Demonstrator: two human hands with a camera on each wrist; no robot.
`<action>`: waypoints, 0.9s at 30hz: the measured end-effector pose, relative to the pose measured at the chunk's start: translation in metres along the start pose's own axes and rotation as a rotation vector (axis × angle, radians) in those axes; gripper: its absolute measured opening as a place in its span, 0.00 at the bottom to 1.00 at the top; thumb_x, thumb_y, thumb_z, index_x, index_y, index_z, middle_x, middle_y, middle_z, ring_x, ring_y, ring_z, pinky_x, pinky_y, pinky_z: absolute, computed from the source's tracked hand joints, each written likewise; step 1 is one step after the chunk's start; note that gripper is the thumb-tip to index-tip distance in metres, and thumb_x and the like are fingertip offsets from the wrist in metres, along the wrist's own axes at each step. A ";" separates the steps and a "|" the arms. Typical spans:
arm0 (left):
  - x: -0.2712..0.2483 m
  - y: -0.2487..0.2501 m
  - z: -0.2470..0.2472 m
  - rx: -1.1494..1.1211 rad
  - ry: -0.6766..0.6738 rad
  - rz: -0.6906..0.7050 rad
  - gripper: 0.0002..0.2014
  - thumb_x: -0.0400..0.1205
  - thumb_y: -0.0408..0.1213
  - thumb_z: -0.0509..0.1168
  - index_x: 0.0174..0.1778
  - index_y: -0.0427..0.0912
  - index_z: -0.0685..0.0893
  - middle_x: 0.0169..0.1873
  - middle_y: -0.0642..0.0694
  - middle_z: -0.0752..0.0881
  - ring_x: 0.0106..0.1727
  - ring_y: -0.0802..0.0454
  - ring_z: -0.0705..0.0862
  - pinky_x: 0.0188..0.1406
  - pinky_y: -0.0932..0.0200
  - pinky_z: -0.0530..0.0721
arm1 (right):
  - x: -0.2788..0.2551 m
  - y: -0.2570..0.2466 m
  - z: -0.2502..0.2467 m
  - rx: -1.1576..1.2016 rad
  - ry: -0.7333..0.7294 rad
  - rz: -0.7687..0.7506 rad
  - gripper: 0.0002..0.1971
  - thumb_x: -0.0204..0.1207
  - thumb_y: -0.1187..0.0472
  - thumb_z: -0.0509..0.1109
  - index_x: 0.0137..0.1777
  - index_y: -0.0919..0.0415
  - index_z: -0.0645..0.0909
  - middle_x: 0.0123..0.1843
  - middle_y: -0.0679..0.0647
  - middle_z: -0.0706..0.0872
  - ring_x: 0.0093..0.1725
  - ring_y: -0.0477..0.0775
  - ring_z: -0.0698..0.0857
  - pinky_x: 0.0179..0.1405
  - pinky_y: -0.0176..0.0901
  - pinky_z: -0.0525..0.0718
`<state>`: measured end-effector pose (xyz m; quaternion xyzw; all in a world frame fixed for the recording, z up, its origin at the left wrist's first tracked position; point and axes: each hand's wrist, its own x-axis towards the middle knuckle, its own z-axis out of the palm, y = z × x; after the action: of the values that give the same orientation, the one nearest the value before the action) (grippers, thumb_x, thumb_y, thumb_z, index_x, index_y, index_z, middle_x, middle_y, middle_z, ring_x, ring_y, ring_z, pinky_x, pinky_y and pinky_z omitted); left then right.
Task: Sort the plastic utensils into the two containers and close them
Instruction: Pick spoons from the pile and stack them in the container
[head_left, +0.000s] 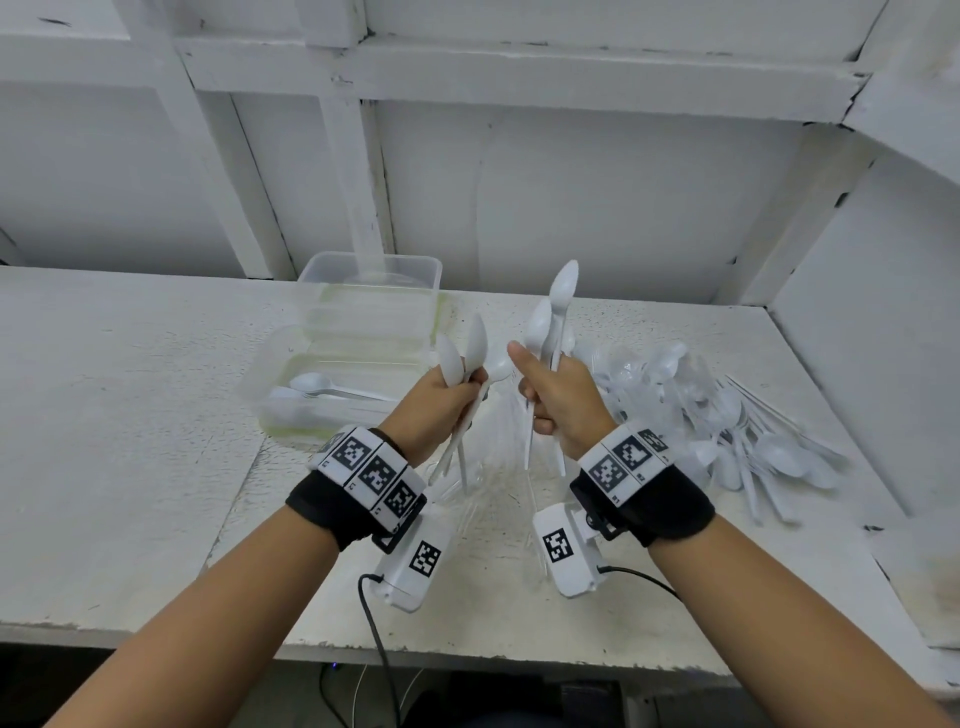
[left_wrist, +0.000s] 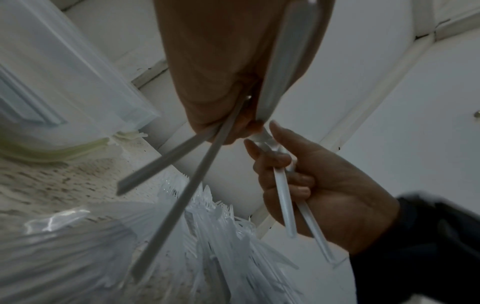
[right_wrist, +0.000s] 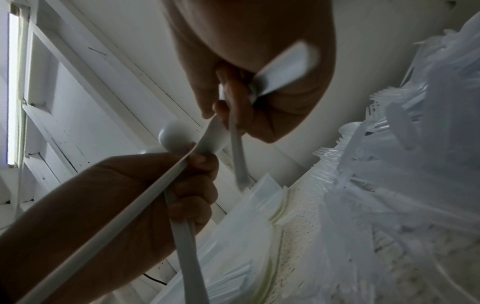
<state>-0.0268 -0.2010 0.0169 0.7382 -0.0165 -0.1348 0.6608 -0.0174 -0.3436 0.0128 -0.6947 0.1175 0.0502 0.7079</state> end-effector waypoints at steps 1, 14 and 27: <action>-0.003 0.000 0.001 0.016 -0.012 -0.002 0.13 0.83 0.24 0.52 0.36 0.42 0.73 0.29 0.46 0.70 0.27 0.56 0.67 0.27 0.65 0.67 | -0.001 0.000 0.002 -0.005 -0.011 -0.004 0.12 0.78 0.55 0.69 0.35 0.56 0.73 0.25 0.50 0.70 0.17 0.42 0.63 0.13 0.31 0.60; -0.020 -0.002 -0.006 -0.079 0.019 -0.049 0.22 0.84 0.59 0.43 0.53 0.47 0.75 0.29 0.53 0.77 0.25 0.58 0.65 0.28 0.63 0.65 | -0.013 0.000 0.007 -0.301 0.109 -0.268 0.08 0.77 0.64 0.64 0.36 0.61 0.70 0.30 0.55 0.71 0.29 0.51 0.71 0.27 0.40 0.69; -0.022 -0.004 -0.002 0.204 0.098 0.054 0.18 0.88 0.48 0.45 0.61 0.44 0.76 0.41 0.55 0.74 0.40 0.58 0.71 0.50 0.54 0.74 | -0.023 -0.002 0.030 -0.332 0.060 -0.361 0.13 0.82 0.51 0.61 0.35 0.51 0.71 0.30 0.47 0.77 0.29 0.45 0.78 0.30 0.36 0.74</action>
<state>-0.0482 -0.1938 0.0169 0.8065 -0.0176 -0.0784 0.5857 -0.0365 -0.3114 0.0202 -0.8122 0.0027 -0.0790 0.5779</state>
